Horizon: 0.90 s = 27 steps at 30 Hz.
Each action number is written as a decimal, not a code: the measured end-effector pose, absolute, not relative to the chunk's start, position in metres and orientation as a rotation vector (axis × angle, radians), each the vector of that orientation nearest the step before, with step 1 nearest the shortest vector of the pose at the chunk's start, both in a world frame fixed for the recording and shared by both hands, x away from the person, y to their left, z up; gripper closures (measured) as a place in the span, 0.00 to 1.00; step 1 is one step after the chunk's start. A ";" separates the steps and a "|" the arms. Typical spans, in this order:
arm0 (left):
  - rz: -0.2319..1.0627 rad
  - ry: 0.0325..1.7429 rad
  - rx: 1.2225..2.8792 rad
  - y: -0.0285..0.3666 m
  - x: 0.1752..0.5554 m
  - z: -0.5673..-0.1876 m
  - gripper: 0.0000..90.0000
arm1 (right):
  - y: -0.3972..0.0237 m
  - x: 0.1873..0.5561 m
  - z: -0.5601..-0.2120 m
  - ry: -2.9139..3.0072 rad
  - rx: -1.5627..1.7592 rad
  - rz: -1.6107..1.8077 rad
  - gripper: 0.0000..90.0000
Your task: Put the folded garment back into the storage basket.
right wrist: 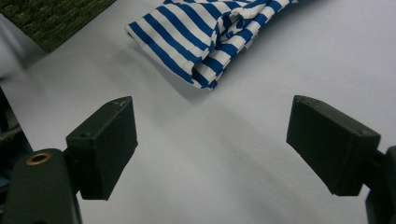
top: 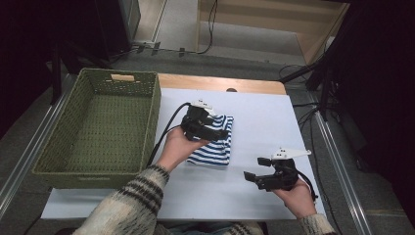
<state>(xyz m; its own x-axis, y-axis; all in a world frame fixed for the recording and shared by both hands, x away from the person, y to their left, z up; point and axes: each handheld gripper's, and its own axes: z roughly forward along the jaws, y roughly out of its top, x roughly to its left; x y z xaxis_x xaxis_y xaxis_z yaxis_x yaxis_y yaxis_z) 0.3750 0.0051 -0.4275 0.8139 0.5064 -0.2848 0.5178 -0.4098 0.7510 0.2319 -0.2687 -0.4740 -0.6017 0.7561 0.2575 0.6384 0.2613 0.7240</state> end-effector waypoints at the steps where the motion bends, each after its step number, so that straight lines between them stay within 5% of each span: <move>1: -0.002 0.753 2.084 0.006 0.376 -0.429 0.25 | -0.269 0.232 -0.474 2.380 1.324 1.258 0.16; 27: 0.072 0.939 2.068 0.027 0.408 -0.464 0.26 | -0.268 0.231 -0.475 2.392 1.321 1.255 0.16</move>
<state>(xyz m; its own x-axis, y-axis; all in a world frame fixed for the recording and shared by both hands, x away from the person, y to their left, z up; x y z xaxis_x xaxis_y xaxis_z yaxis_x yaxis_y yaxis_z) 0.4075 0.0271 -0.4644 0.7175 0.6429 -0.2681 0.5944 -0.3644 0.7169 0.2313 -0.2685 -0.4748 -0.6066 0.7518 0.2585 0.6400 0.2689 0.7198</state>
